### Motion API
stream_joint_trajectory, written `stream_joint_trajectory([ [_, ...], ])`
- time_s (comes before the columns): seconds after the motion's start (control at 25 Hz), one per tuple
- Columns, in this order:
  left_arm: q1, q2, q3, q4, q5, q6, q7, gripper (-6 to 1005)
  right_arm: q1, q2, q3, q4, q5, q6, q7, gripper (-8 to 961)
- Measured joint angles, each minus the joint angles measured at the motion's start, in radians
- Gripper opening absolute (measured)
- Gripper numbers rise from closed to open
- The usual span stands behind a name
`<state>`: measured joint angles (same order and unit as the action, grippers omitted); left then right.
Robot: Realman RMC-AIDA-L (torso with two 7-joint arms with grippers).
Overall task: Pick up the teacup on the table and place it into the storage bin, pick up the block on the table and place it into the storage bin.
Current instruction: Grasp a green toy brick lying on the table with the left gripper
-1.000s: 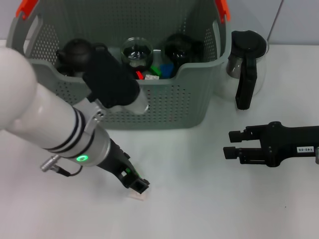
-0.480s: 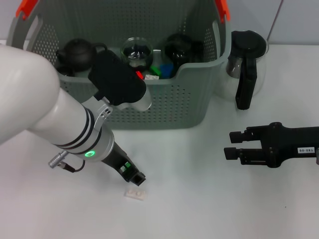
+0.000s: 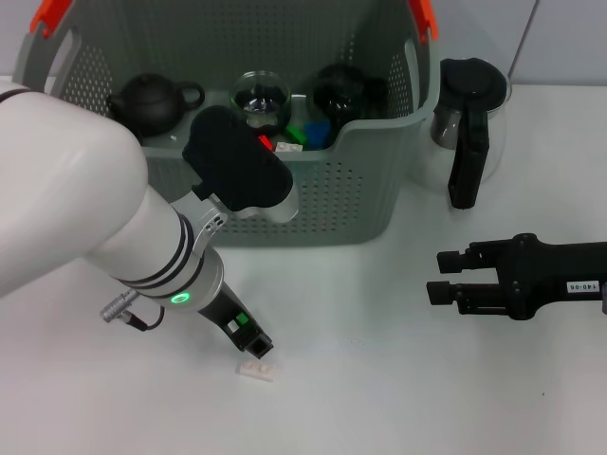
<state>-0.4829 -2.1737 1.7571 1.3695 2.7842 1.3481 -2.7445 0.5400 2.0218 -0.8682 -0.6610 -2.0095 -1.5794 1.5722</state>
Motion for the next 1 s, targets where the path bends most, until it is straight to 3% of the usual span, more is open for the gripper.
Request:
stream_joint_trajectory([
  [0.24,-0.002,0.0,0.005,-0.005,0.017,-0.009,-0.003,720,0.0,0.0,-0.002,0.001,0.0,0.001,0.0,584],
  [0.56,-0.006,0.0,0.029,-0.008,0.02,-0.005,0.002,646,0.0,0.0,0.0,0.002,0.0,0.0,0.0,584],
  [0.8,-0.01,0.0,0.031,-0.01,0.02,-0.004,0.004,423,0.0,0.0,-0.001,0.002,0.0,0.001,0.0,584],
  [1.0,-0.003,0.001,0.029,0.033,0.014,0.014,0.011,410,0.0,0.0,0.0,0.002,0.0,0.001,-0.001,584],
])
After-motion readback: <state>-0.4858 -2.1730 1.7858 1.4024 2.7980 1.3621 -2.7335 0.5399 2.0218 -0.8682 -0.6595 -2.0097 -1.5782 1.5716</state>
